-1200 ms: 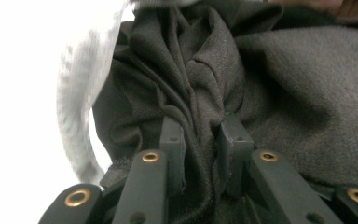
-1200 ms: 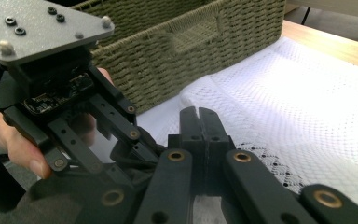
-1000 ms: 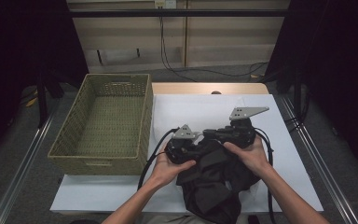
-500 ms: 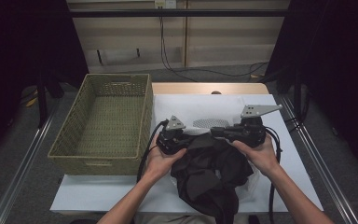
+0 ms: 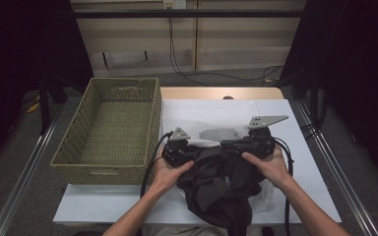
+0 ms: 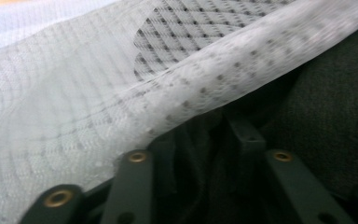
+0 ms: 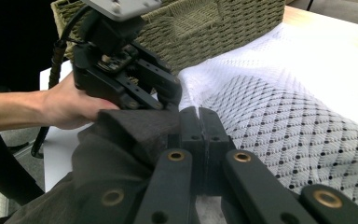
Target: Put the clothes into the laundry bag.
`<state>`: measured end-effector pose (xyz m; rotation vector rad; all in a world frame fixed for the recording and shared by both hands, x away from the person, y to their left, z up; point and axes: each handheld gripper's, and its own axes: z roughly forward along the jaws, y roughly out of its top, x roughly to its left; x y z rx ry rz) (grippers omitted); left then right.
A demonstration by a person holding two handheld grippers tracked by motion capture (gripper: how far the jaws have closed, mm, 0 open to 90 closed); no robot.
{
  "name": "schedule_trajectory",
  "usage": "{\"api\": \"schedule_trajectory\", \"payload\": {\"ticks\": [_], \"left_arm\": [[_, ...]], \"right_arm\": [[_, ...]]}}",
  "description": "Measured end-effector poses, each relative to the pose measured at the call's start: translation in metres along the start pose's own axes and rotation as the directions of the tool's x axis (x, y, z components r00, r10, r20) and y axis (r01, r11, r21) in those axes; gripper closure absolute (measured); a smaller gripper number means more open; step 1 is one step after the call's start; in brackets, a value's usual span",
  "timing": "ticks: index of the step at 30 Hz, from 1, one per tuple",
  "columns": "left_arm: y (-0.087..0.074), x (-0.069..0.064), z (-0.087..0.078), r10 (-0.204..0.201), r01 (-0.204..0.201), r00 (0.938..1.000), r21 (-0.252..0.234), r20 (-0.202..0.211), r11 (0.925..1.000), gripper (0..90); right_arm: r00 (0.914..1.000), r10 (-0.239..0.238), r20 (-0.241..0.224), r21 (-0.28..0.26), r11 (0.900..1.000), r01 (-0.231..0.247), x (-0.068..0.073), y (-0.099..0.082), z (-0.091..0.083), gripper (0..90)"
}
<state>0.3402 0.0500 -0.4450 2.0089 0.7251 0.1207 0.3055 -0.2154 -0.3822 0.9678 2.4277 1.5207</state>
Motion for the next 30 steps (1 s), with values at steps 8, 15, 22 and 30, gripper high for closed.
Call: {"api": "schedule_trajectory", "payload": {"ticks": [8,15,22,30], "left_arm": [[0.011,-0.017,-0.021,0.065,-0.061,0.9966,-0.068,0.051,0.9958,41.3],[0.016,-0.029,-0.034,0.111,-0.101,0.9887,-0.098,0.1,0.99,27.0],[0.02,-0.035,-0.038,0.134,-0.122,0.9866,-0.122,0.093,0.985,23.0],[0.031,-0.055,-0.044,0.237,-0.216,0.9531,-0.127,0.188,0.9681,24.8]], "right_arm": [[1.0,0.006,0.0,-0.012,0.9999,-0.006,-0.004,0.0,-0.002,90.0],[1.0,0.001,0.01,-0.018,0.9998,0.0,-0.004,0.001,-0.002,90.0],[1.0,0.0,0.008,-0.02,0.9998,0.0,-0.004,0.001,-0.002,90.0],[1.0,-0.004,0.008,-0.02,0.9998,0.004,-0.002,0.002,0.0,89.9]]}}
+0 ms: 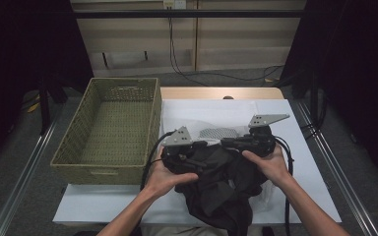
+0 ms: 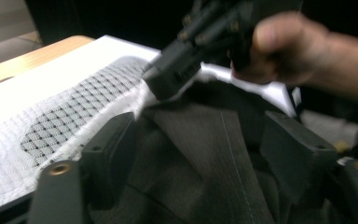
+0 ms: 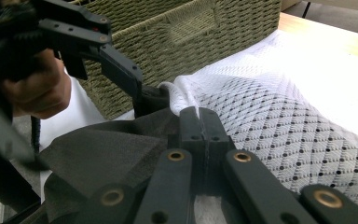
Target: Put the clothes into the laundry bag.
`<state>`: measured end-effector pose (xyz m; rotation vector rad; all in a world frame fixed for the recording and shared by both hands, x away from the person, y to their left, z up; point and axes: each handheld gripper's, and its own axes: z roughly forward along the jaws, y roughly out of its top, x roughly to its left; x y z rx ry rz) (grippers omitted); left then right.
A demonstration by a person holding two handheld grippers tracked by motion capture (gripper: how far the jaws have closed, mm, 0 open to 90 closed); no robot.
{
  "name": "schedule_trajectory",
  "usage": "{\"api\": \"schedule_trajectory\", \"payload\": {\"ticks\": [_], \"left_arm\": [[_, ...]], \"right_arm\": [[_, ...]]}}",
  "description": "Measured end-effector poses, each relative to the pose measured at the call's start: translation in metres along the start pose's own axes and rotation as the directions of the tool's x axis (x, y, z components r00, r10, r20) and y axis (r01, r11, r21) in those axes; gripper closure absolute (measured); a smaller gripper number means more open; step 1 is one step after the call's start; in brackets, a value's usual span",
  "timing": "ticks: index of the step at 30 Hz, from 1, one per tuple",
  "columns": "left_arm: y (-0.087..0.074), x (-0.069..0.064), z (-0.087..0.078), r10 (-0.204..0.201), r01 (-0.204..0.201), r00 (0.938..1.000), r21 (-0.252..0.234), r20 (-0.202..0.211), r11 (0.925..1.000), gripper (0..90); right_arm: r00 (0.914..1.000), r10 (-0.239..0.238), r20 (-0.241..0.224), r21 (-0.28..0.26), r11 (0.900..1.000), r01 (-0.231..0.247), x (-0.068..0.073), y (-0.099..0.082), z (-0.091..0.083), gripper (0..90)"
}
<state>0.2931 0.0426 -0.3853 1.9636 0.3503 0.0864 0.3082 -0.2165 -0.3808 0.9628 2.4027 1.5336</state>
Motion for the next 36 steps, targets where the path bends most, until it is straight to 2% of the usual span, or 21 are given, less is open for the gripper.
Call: {"api": "schedule_trajectory", "payload": {"ticks": [2,4,7,9,11,13,16,17,18,19,20,21,22,23,24,25,29,30,32,33,36], "left_arm": [[-0.002,-0.005,0.006,-0.01,0.008,0.9988,0.039,0.048,0.9992,19.3],[-0.004,-0.013,0.014,0.012,-0.017,0.997,0.064,0.076,0.9978,11.2],[-0.007,-0.023,0.028,0.033,-0.047,0.9908,0.107,0.131,0.9932,9.7],[-0.008,-0.027,0.041,0.064,-0.085,0.9893,0.162,0.131,0.9831,7.2],[-0.01,-0.03,0.052,0.066,-0.091,0.9889,0.19,0.133,0.9775,3.6],[-0.016,-0.034,0.063,0.087,-0.11,0.9872,0.181,0.134,0.9772,1.6],[-0.026,-0.029,0.077,0.064,-0.099,0.9872,0.246,0.146,0.9643,1.8],[-0.029,-0.027,0.081,0.067,-0.096,0.9905,0.254,0.12,0.9624,3.6],[-0.033,-0.024,0.084,0.065,-0.092,0.9921,0.27,0.107,0.9584,11.2],[-0.035,-0.021,0.086,0.065,-0.086,0.994,0.274,0.088,0.958,11.2],[-0.034,-0.019,0.085,0.058,-0.076,0.9956,0.277,0.074,0.9579,18.9],[-0.034,-0.017,0.085,0.052,-0.067,0.9966,0.267,0.064,0.9613,27.3],[-0.034,-0.015,0.084,0.062,-0.073,0.9968,0.264,0.05,0.9617,46.3],[-0.034,-0.012,0.082,0.057,-0.066,0.9975,0.256,0.041,0.9644,46.3],[-0.033,-0.01,0.081,0.032,-0.04,0.9988,0.257,0.036,0.9656,52.7],[-0.033,-0.009,0.081,0.025,-0.03,0.9994,0.233,0.022,0.972,56.2],[-0.02,-0.007,0.077,0.036,-0.022,0.998,0.243,-0.052,0.9698,62.7],[-0.019,-0.006,0.076,0.045,-0.027,0.9952,0.203,-0.086,0.9787,63.4],[-0.018,0.007,0.07,0.0,0.021,0.9947,0.204,-0.103,0.9788,64.0],[-0.019,0.01,0.069,-0.02,0.039,0.9935,0.176,-0.112,0.9837,64.2],[-0.016,0.014,0.068,-0.032,0.055,0.989,0.158,-0.144,0.986,64.5]], "right_arm": [[1.0,-0.003,0.0,0.002,1.0,0.003,0.0,0.0,0.0,89.9],[1.0,0.002,-0.002,0.001,1.0,-0.002,-0.001,0.0,0.0,89.9],[1.0,0.001,-0.003,0.0,1.0,-0.001,0.0,0.0,0.0,89.9],[1.0,0.002,-0.004,0.0,1.0,-0.002,0.0,0.0,0.0,89.9],[1.0,0.004,-0.007,0.001,1.0,-0.004,-0.001,0.0,0.001,89.9],[1.0,0.008,-0.004,0.007,0.9999,-0.008,-0.001,-0.001,0.002,89.9],[0.9999,0.013,-0.004,0.009,0.9999,-0.012,-0.002,-0.001,0.002,89.9],[0.9999,0.012,-0.006,0.009,0.9999,-0.011,-0.002,-0.002,0.002,89.9],[0.9999,0.009,-0.007,0.011,0.9999,-0.009,-0.002,-0.002,0.002,89.9],[0.9999,0.009,-0.007,0.011,0.9999,-0.009,-0.002,-0.002,0.002,89.9],[0.9999,0.007,-0.008,0.014,0.9999,-0.007,-0.002,-0.002,0.002,89.9],[1.0,0.008,-0.004,0.013,0.9999,-0.008,-0.001,-0.002,0.003,89.9],[1.0,0.003,-0.007,0.012,0.9999,-0.003,0.0,-0.002,0.004,89.9],[1.0,0.003,-0.007,0.012,0.9999,-0.003,0.0,-0.002,0.004,89.9],[0.9999,0.004,-0.011,0.016,0.9999,-0.004,0.001,-0.001,0.004,89.9],[0.9999,0.003,-0.01,0.017,0.9999,-0.003,0.002,-0.001,0.004,89.9],[0.9999,0.003,-0.01,0.01,0.9999,-0.003,0.003,0.001,0.001,89.9],[1.0,0.003,-0.008,0.004,1.0,-0.003,0.003,0.002,-0.001,89.9],[1.0,0.006,0.001,-0.008,1.0,-0.006,0.006,0.005,-0.007,90.0],[1.0,0.0,-0.004,-0.017,0.9999,0.0,0.008,0.007,-0.01,90.0],[0.9996,-0.022,-0.019,-0.04,0.999,0.021,0.017,0.014,-0.018,90.0]]}}
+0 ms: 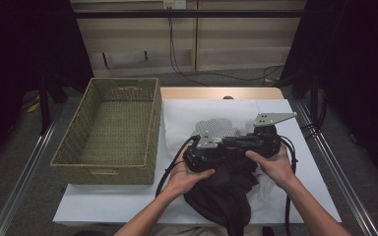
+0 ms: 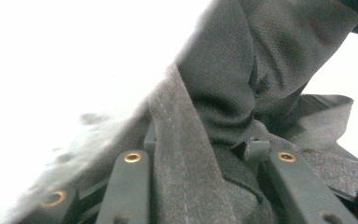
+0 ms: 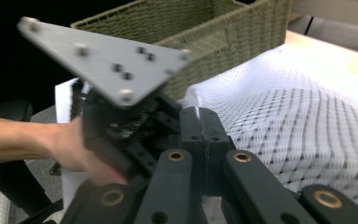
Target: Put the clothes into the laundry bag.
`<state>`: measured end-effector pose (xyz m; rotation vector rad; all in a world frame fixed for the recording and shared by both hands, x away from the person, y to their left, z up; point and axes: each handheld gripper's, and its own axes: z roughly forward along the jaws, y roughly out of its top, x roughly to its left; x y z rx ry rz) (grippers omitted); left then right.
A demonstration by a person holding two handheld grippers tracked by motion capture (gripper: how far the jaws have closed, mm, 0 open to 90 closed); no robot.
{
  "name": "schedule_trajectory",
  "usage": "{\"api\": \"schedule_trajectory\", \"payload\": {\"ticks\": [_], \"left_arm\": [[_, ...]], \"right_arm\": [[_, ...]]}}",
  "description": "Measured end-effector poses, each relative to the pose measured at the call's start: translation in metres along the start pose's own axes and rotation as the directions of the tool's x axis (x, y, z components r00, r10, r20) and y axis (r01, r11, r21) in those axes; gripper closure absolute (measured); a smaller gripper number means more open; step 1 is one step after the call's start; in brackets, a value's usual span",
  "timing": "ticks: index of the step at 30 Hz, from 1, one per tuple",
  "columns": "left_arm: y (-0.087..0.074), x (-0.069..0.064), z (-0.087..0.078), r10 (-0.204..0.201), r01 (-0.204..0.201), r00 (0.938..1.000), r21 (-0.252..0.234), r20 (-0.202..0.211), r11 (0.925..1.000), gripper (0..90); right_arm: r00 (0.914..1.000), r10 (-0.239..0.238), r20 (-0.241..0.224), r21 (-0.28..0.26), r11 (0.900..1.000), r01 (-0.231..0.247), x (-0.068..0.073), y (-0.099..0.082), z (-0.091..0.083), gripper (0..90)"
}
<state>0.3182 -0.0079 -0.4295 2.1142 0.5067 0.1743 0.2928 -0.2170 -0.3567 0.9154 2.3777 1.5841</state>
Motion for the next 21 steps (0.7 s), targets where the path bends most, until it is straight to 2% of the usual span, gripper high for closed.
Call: {"api": "schedule_trajectory", "payload": {"ticks": [3,4,5,7,8,9,11,12,15,16,18,21], "left_arm": [[0.009,0.002,0.0,-0.016,0.015,0.9996,-0.022,-0.024,0.9996,65.0],[0.013,0.002,-0.002,-0.029,0.028,0.9993,-0.038,-0.022,0.9989,65.3],[0.02,0.0,-0.006,-0.026,0.025,0.9997,-0.057,-0.003,0.9981,65.7],[0.028,-0.006,-0.01,0.018,-0.018,0.9998,-0.079,-0.001,0.9967,66.3],[0.031,-0.007,-0.01,0.033,-0.033,0.9994,-0.078,0.005,0.9964,66.5],[0.033,-0.003,-0.007,0.034,-0.035,0.9994,-0.069,-0.01,0.997,66.5],[0.03,0.008,0.004,0.001,-0.003,0.9994,-0.057,-0.034,0.9984,66.5],[0.028,0.013,0.01,-0.023,0.02,0.9988,-0.07,-0.043,0.9973,66.2],[0.023,0.021,0.022,-0.061,0.056,0.9953,-0.071,-0.074,0.9959,65.4],[0.02,0.023,0.027,-0.063,0.058,0.996,-0.075,-0.063,0.9955,64.8],[0.011,0.025,0.038,-0.072,0.069,0.9945,-0.037,-0.075,0.9969,64.0],[-0.002,0.029,0.043,-0.101,0.097,0.9938,-0.067,-0.048,0.993,61.9]], "right_arm": [[0.9998,-0.013,-0.011,-0.008,0.9999,0.013,0.006,0.004,-0.001,90.0],[0.9997,-0.014,-0.019,-0.012,0.9998,0.014,0.006,0.004,-0.001,90.0],[0.9997,-0.013,-0.021,-0.013,0.9998,0.013,0.007,0.004,-0.001,90.0],[0.9997,-0.007,-0.025,-0.026,0.9997,0.006,0.008,0.006,-0.002,90.0],[0.9992,0.001,-0.041,-0.048,0.9989,-0.003,0.006,0.007,-0.004,90.0],[0.9992,0.001,-0.041,-0.048,0.9989,-0.003,0.006,0.007,-0.004,90.0],[0.9995,0.006,-0.029,-0.05,0.9987,-0.007,0.004,0.008,-0.005,90.0],[0.9997,0.01,-0.022,-0.035,0.9993,-0.011,0.004,0.006,-0.004,90.0],[0.9998,0.011,-0.014,-0.019,0.9997,-0.011,0.002,0.002,-0.001,90.0],[0.9999,0.009,-0.013,-0.018,0.9998,-0.009,0.0,0.0,0.001,89.9],[0.9998,0.017,-0.014,-0.015,0.9998,-0.017,-0.005,-0.004,0.002,90.0],[0.9994,0.035,0.002,0.002,0.9994,-0.035,-0.012,-0.01,0.002,90.0]]}}
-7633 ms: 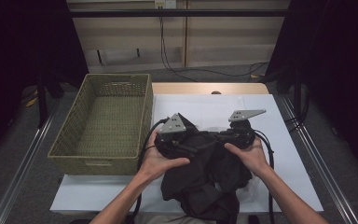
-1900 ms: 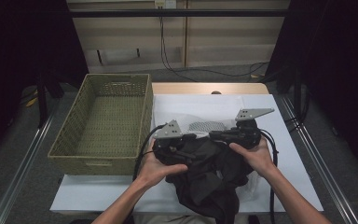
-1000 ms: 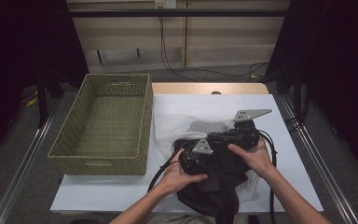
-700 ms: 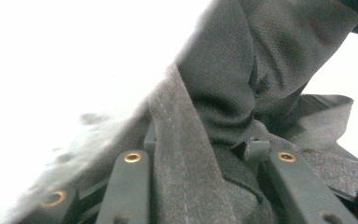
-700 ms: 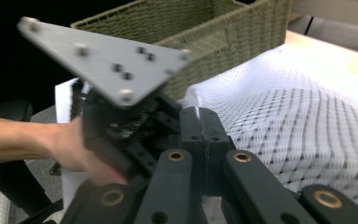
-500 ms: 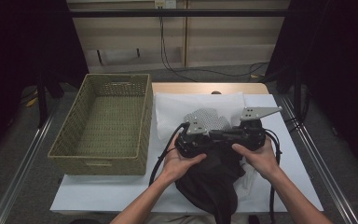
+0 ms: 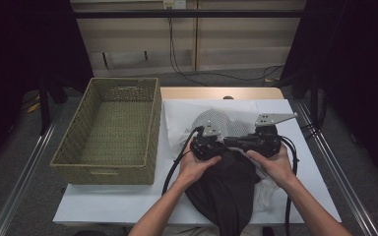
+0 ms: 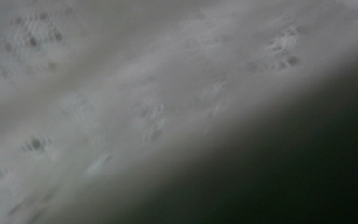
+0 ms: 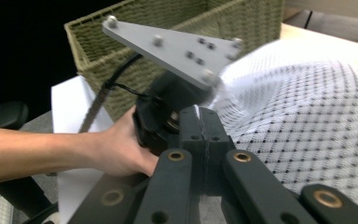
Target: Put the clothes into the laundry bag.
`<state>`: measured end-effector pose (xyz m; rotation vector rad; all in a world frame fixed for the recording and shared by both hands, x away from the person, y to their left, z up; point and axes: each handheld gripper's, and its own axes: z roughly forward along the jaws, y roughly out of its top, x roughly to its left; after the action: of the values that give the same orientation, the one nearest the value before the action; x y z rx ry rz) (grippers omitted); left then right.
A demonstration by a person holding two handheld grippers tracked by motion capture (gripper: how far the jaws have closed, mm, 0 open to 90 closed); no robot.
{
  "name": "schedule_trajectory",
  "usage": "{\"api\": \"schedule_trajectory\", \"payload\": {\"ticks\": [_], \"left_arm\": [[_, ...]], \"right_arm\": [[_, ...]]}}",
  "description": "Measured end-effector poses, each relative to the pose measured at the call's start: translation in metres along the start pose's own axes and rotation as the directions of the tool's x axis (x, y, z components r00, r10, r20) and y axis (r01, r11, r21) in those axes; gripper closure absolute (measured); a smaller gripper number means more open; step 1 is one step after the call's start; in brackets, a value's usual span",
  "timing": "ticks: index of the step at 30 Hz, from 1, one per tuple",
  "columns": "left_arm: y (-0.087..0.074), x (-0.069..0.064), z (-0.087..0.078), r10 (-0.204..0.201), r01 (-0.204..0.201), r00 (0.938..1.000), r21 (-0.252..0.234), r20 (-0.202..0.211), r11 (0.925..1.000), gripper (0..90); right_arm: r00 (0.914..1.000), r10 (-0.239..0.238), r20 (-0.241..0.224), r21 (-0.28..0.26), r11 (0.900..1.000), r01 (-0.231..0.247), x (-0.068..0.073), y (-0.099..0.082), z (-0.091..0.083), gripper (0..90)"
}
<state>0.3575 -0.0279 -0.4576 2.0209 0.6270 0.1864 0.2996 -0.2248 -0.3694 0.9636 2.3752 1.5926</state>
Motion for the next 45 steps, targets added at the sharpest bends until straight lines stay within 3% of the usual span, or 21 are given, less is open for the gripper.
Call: {"api": "schedule_trajectory", "payload": {"ticks": [2,3,4,9,11,15,20,23,26,28,30,31,32,34,36,37,42,45], "left_arm": [[0.0,-0.002,-0.002,0.021,-0.021,0.9998,0.013,-0.005,0.9997,58.1],[0.001,-0.003,-0.003,0.039,-0.039,0.9992,0.011,-0.004,0.9992,50.1],[0.001,-0.004,-0.004,0.045,-0.045,0.999,0.014,0.007,0.9989,50.1],[0.007,-0.009,-0.021,0.028,-0.029,0.9971,0.011,0.07,0.9995,30.6],[0.01,-0.014,-0.029,0.064,-0.066,0.9949,0.019,0.077,0.9976,26.6],[0.012,-0.021,-0.048,0.099,-0.101,0.9912,0.013,0.088,0.9948,24.3],[0.006,-0.019,-0.07,0.118,-0.121,0.9879,0.021,0.101,0.9925,22.8],[0.001,-0.019,-0.086,0.15,-0.152,0.9843,0.014,0.092,0.9882,23.1],[-0.006,-0.016,-0.102,0.158,-0.158,0.9846,0.003,0.076,0.9874,21.7],[-0.014,-0.011,-0.109,0.13,-0.13,0.9892,0.002,0.067,0.9914,20.6],[-0.024,-0.005,-0.107,0.114,-0.115,0.9927,0.018,0.039,0.9932,18.8],[-0.027,-0.004,-0.104,0.101,-0.103,0.9938,0.036,0.046,0.9941,18.0],[-0.029,-0.004,-0.1,0.112,-0.115,0.9921,0.051,0.058,0.9921,16.9],[-0.031,-0.008,-0.093,0.158,-0.16,0.9871,0.084,0.024,0.9836,21.4],[-0.031,-0.007,-0.086,0.109,-0.113,0.9924,0.086,0.057,0.9898,21.4],[-0.032,-0.008,-0.083,0.102,-0.108,0.9914,0.076,0.082,0.9912,21.3],[-0.03,-0.024,-0.067,0.116,-0.133,0.9823,0.107,0.147,0.9854,13.9],[-0.034,-0.026,-0.057,0.126,-0.149,0.9799,0.146,0.155,0.978,16.8]], "right_arm": [[0.9999,0.013,0.003,0.012,0.9998,-0.013,-0.004,-0.005,0.001,90.0],[0.9997,0.022,0.007,0.02,0.9996,-0.022,-0.008,-0.008,0.003,89.9],[0.9997,0.022,0.007,0.02,0.9996,-0.022,-0.008,-0.008,0.003,89.9],[0.9996,0.028,0.003,0.027,0.9993,-0.028,-0.01,-0.01,0.005,90.0],[0.9997,0.025,-0.004,0.029,0.9993,-0.024,-0.01,-0.01,0.007,89.9],[0.9998,0.02,-0.007,0.029,0.9994,-0.02,-0.008,-0.01,0.008,89.9],[1.0,0.004,-0.003,0.032,0.9995,-0.004,-0.006,-0.008,0.008,89.9],[1.0,0.009,-0.001,0.035,0.9994,-0.009,-0.007,-0.009,0.008,89.9],[1.0,0.009,-0.002,0.034,0.9994,-0.009,-0.008,-0.009,0.008,89.8],[1.0,0.007,-0.001,0.032,0.9995,-0.007,-0.007,-0.009,0.008,89.9],[1.0,0.002,-0.001,0.033,0.9995,-0.002,-0.007,-0.008,0.008,89.8],[1.0,0.001,-0.002,0.032,0.9995,-0.001,-0.007,-0.008,0.008,89.9],[1.0,0.002,-0.001,0.034,0.9994,-0.002,-0.007,-0.008,0.008,89.9],[1.0,0.0,-0.002,0.04,0.9992,0.0,-0.007,-0.008,0.01,89.8],[1.0,-0.002,-0.002,0.044,0.999,0.003,-0.006,-0.009,0.011,89.8],[1.0,-0.003,-0.002,0.045,0.999,0.003,-0.006,-0.009,0.011,89.9],[1.0,-0.007,-0.004,0.048,0.9988,0.007,-0.006,-0.009,0.012,89.9],[0.9999,-0.01,-0.005,0.048,0.9988,0.011,-0.004,-0.009,0.012,89.8]]}}
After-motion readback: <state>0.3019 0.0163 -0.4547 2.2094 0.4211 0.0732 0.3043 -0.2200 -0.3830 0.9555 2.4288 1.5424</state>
